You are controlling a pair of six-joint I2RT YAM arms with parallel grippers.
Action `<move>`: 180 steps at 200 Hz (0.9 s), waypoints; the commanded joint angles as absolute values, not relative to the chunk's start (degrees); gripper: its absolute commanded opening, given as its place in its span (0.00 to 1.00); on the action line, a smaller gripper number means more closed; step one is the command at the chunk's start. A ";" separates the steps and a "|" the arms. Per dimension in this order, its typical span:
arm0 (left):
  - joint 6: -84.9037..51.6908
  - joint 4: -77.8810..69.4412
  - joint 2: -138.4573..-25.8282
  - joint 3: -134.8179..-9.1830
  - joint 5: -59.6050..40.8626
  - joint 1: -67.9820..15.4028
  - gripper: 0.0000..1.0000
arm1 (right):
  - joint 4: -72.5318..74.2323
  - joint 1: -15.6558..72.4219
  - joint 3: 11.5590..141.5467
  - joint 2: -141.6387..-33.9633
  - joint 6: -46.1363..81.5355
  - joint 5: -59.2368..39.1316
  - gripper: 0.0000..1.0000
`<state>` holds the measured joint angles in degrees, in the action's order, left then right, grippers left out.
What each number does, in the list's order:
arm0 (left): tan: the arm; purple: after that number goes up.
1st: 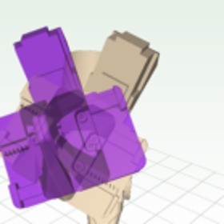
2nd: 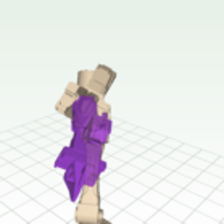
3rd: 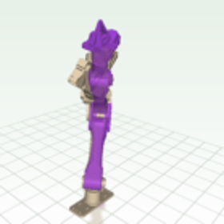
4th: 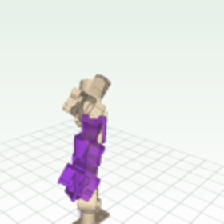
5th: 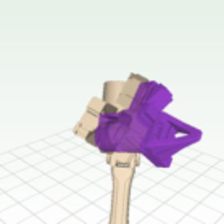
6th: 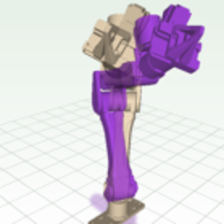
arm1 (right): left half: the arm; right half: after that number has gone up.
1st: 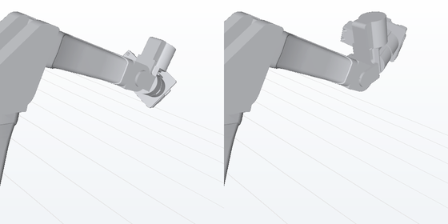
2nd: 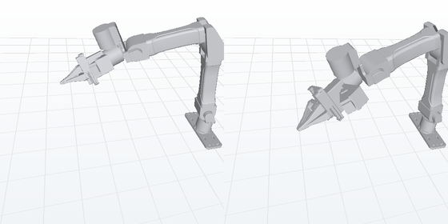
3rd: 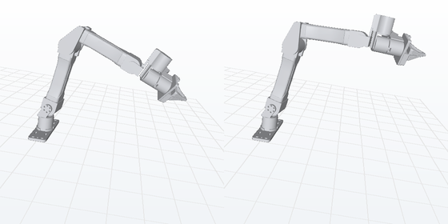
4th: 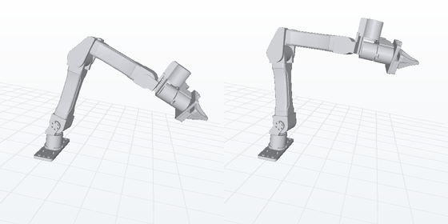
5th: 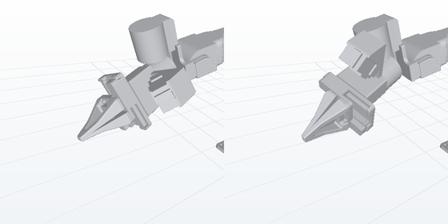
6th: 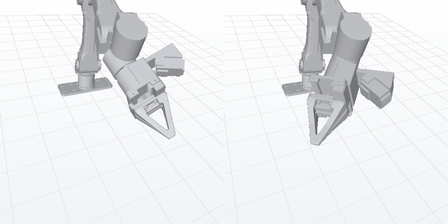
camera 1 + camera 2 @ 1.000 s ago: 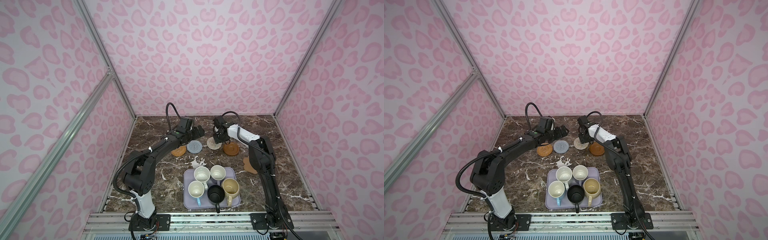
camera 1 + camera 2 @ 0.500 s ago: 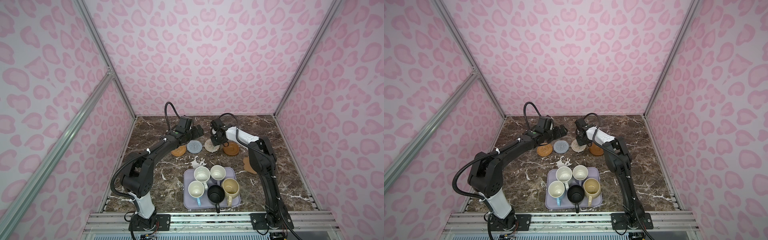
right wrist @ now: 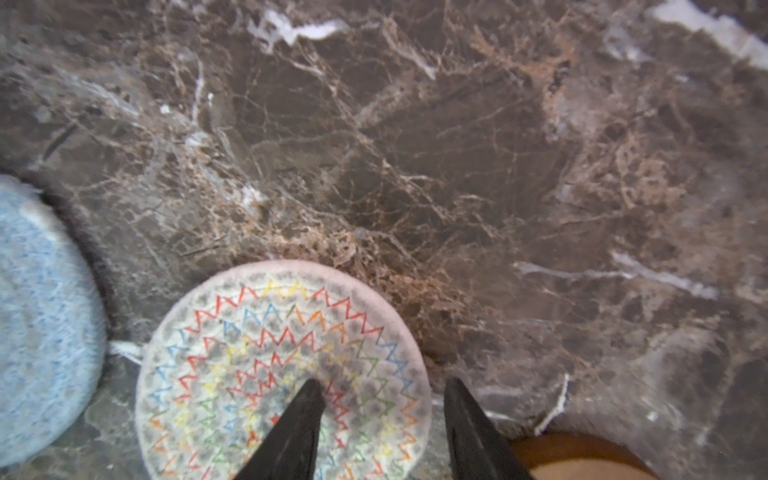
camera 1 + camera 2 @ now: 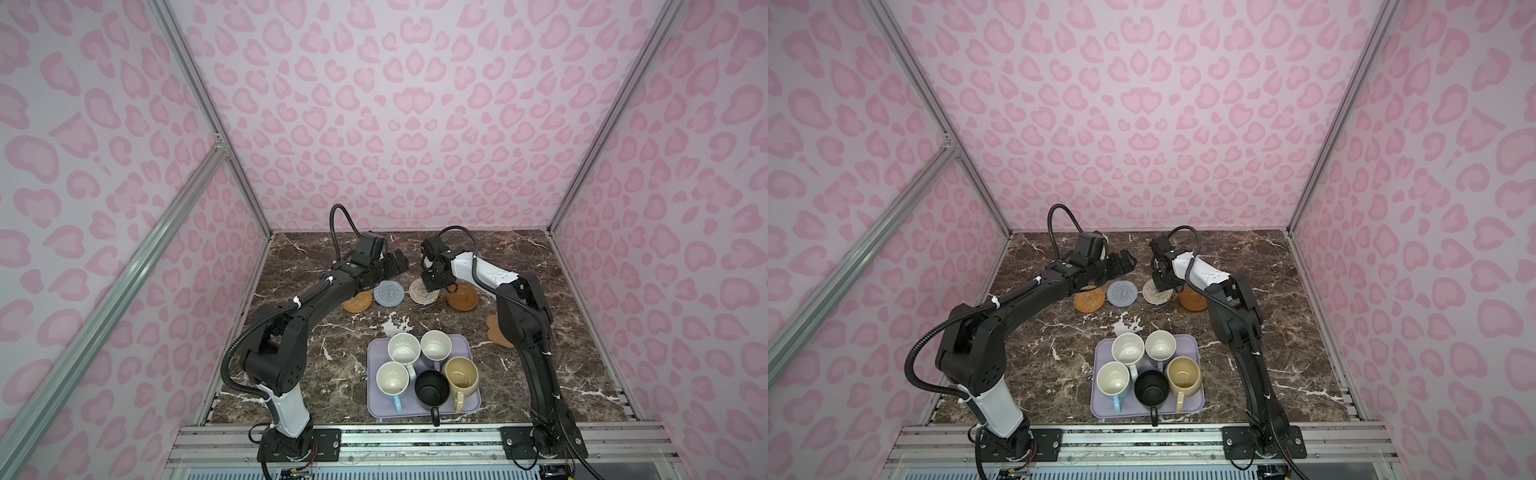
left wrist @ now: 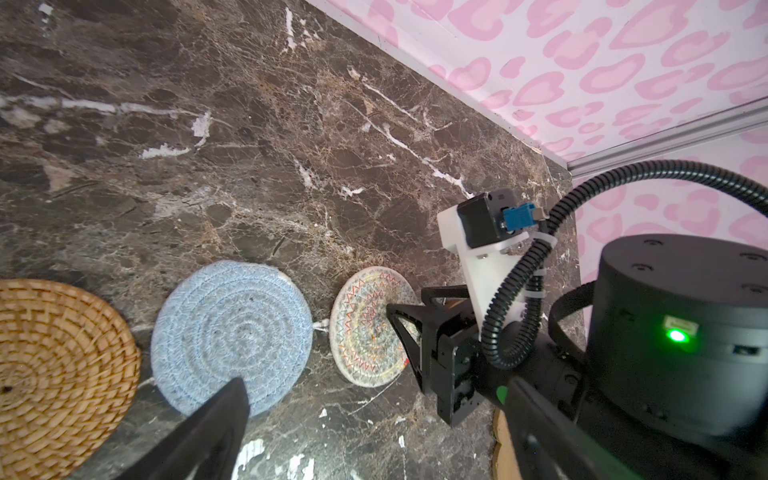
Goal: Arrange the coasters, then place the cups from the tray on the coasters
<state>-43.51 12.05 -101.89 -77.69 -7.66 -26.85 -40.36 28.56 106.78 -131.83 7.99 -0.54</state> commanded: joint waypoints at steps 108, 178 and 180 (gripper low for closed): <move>-43.92 10.46 -101.33 -75.78 -7.74 -26.77 0.98 | -41.91 29.33 106.68 -132.20 8.79 -3.50 0.49; -44.18 9.50 -99.94 -74.82 -7.67 -26.72 0.98 | -41.31 29.27 106.26 -128.87 9.05 -3.65 0.49; -44.14 9.32 -99.76 -74.67 -7.70 -26.74 0.98 | -41.24 29.25 106.19 -128.61 9.05 -3.68 0.49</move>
